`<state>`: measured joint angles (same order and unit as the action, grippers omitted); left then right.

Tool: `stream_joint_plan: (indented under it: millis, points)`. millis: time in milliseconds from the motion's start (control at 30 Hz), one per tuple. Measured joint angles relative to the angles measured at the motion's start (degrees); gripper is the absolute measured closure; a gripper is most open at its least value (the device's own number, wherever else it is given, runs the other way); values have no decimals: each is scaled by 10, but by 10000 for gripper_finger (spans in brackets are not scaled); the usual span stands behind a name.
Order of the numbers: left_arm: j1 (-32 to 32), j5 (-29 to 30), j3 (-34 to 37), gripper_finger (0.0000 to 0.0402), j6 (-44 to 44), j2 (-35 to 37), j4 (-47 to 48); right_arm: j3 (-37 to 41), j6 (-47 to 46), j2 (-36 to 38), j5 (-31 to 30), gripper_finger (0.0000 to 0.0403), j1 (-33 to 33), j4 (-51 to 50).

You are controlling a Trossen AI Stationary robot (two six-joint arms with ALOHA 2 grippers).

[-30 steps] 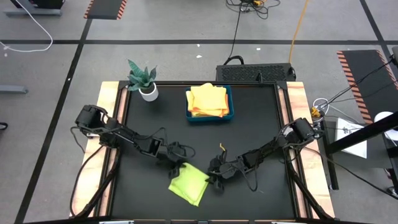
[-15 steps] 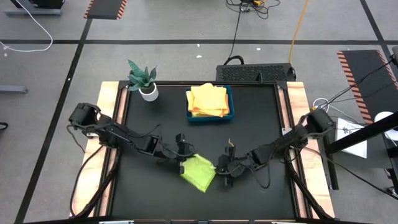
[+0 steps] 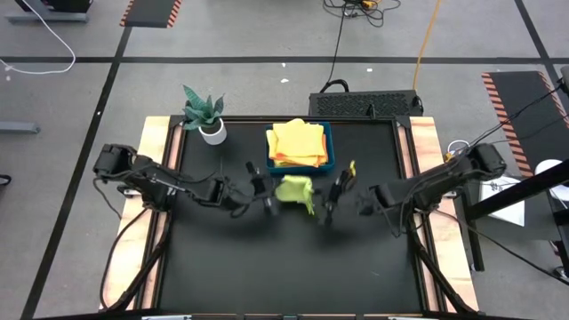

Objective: Fold microfiber towels
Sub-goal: Put the green microfiber cloth into the blue bin

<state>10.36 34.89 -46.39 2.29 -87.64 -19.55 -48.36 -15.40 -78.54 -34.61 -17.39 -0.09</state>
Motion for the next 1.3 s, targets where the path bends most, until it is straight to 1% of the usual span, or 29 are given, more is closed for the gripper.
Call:
stream_joint_plan:
  millis: [200,333,433,533,633,700,833,967,1033,1133,1300]
  points:
    - [-78,-6,0,390,1,0,-26,0,64,43,3,402,98,-29]
    - [-140,-47,0,397,0,0,-26,0,95,48,31,402,183,-39]
    - [-186,-67,0,388,-10,-1,-21,0,116,26,39,402,244,-27]
    - [-226,-93,0,389,-8,-2,-23,0,148,-5,82,402,298,-6]
    - [-266,-127,0,397,-7,-2,-31,0,169,-30,128,403,348,31]
    - [-293,-155,0,393,-8,-2,-34,0,180,-43,153,403,379,55]
    - [-340,-210,0,384,-11,-13,-38,0,197,-53,198,403,425,90]
    - [-374,-248,0,396,2,-32,-88,0,213,-52,226,403,465,109]
    - [-390,-267,0,395,3,-50,-119,0,209,-54,259,403,487,111]
    - [-412,-290,-1,381,-5,-82,-142,-1,206,-74,304,403,510,121]
    - [-430,-327,0,373,-7,-135,-153,0,214,-121,306,398,523,136]
